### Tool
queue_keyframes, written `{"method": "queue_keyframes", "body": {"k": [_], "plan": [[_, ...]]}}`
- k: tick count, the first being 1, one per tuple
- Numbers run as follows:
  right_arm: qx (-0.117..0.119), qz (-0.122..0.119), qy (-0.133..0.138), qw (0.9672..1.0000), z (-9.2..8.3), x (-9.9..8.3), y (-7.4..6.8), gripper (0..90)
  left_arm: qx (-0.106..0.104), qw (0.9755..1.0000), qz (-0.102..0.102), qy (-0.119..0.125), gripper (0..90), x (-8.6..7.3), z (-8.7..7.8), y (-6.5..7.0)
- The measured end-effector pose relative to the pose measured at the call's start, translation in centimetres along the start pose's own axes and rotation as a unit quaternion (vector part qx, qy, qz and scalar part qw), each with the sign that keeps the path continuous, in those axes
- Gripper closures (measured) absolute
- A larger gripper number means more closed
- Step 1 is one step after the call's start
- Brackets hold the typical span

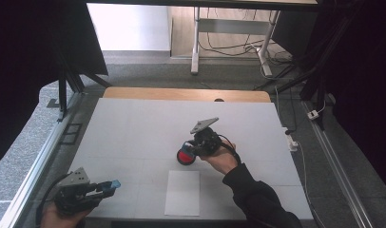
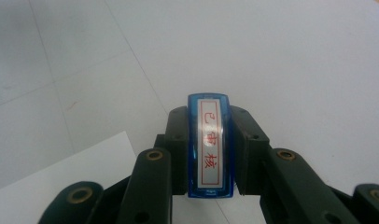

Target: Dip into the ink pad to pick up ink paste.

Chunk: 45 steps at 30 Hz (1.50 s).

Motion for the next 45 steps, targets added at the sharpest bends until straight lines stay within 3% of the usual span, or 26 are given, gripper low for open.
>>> {"method": "queue_keyframes", "body": {"k": [9,26,36,45], "plan": [[0.003,0.005,-0.014,0.9999,1.5,-0.5,0.2,71.7,0.001,1.0000,0.000,0.000,68.4,0.0,0.0,0.0],[0.009,0.035,-0.022,0.9991,2.4,-0.8,1.3,71.8,0.000,1.0000,0.001,-0.002,68.4,0.0,0.1,0.1],[-0.027,-0.004,-0.037,0.9989,2.7,-0.6,0.5,72.0,0.002,1.0000,0.004,-0.004,68.4,0.0,0.1,0.1],[-0.070,-0.055,-0.051,0.9947,2.9,-0.5,-0.4,72.0,0.003,1.0000,0.005,-0.006,68.4,0.0,0.1,0.1]]}}
Point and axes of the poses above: each handheld gripper's, and its own axes: z roughly forward along the jaws, x roughly out of its top, y roughly to its right, the point moved 8 cm from there along z, roughly forward along the jaws, and after that the axes turned 3 degrees about z, right-handed, at the moved point
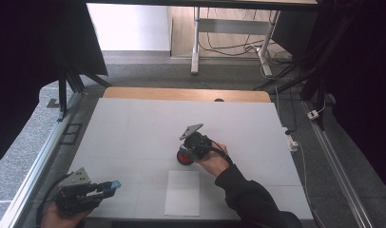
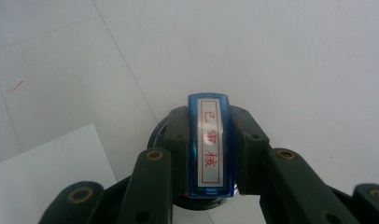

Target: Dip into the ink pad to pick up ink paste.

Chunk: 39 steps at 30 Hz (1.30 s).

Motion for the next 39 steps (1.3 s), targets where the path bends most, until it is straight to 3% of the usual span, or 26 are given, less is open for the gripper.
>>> {"method": "queue_keyframes", "body": {"k": [2,7,20,29,39], "plan": [[-0.001,-0.003,-0.001,1.0000,0.0,0.0,0.0,72.0,0.000,1.0000,0.000,0.000,68.4,0.0,0.0,0.0],[0.021,0.030,0.005,0.9993,0.0,-0.1,0.4,72.0,0.000,1.0000,0.000,0.000,68.4,0.0,0.0,0.0],[0.075,0.109,0.025,0.9908,0.1,-0.5,1.7,71.9,-0.001,1.0000,0.000,-0.001,68.4,0.0,0.0,0.0],[0.082,0.111,0.031,0.9900,-0.4,-0.3,1.4,71.8,-0.001,1.0000,0.000,0.000,68.4,0.0,0.0,0.0],[0.084,0.093,0.036,0.9914,-0.7,0.1,0.7,71.7,-0.001,1.0000,0.001,-0.001,68.4,0.0,0.0,0.0]]}}
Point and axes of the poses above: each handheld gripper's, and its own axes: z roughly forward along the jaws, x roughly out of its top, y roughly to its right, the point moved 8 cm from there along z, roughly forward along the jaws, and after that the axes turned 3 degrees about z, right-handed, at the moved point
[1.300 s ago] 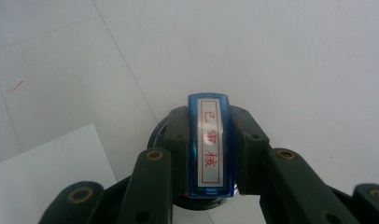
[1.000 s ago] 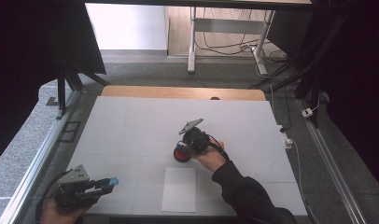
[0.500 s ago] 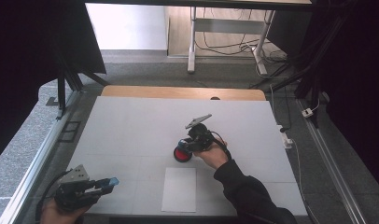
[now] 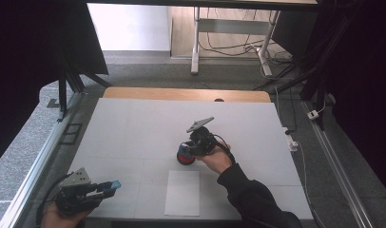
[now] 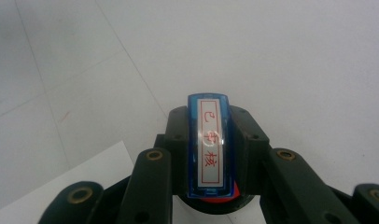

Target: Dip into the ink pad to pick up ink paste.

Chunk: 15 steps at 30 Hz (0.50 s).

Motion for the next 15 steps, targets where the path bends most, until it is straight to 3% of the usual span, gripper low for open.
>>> {"method": "queue_keyframes", "body": {"k": [12,15], "plan": [[0.008,0.014,-0.012,0.9998,0.65,-0.55,0.14,71.8,0.000,1.0000,0.000,0.000,68.4,0.00,0.01,0.01],[-0.002,-0.001,-0.015,0.9999,0.74,-0.50,-0.09,71.9,0.000,1.0000,0.000,-0.001,68.4,0.00,0.02,0.01]]}}
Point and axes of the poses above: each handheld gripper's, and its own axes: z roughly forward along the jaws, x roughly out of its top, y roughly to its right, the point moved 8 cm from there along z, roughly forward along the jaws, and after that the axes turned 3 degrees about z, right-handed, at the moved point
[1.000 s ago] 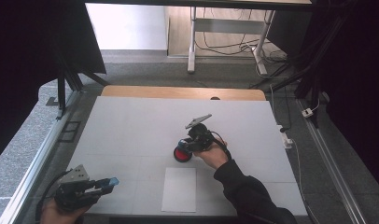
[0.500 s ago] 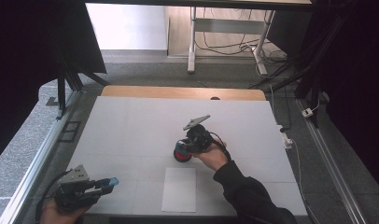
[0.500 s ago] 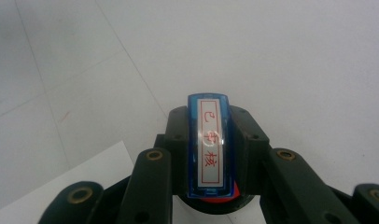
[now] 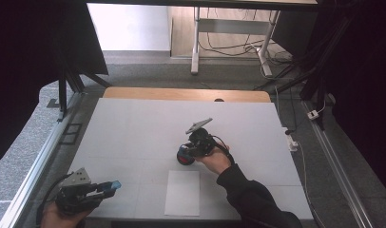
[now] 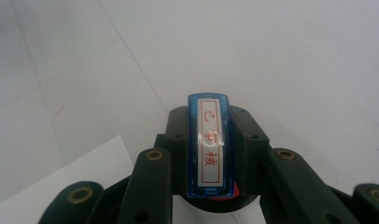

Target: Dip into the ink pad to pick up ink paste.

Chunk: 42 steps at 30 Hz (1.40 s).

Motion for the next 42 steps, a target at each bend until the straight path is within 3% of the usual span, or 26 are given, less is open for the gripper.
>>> {"method": "queue_keyframes", "body": {"k": [4,10,15,25,34,42], "plan": [[-0.027,-0.035,-0.012,0.9990,0.1,0.1,-0.6,71.9,0.000,1.0000,0.000,-0.001,68.4,0.0,0.0,0.0],[-0.044,-0.054,-0.013,0.9975,0.2,0.1,-0.9,71.9,0.000,1.0000,0.001,-0.002,68.4,0.0,0.0,0.0],[-0.050,-0.053,-0.016,0.9972,0.2,0.1,-0.9,71.9,0.000,1.0000,0.001,-0.002,68.4,0.0,0.0,0.0],[-0.014,-0.007,0.001,0.9999,0.1,0.0,-0.3,71.9,0.000,1.0000,0.001,-0.003,68.4,0.0,0.1,0.0],[0.010,0.019,0.013,0.9997,0.1,-0.2,0.3,71.9,0.000,1.0000,0.001,-0.003,68.5,0.0,0.1,0.0],[-0.020,-0.022,0.005,0.9995,0.1,-0.1,-0.4,71.8,-0.001,1.0000,0.001,-0.003,68.4,0.0,0.1,0.0]]}}
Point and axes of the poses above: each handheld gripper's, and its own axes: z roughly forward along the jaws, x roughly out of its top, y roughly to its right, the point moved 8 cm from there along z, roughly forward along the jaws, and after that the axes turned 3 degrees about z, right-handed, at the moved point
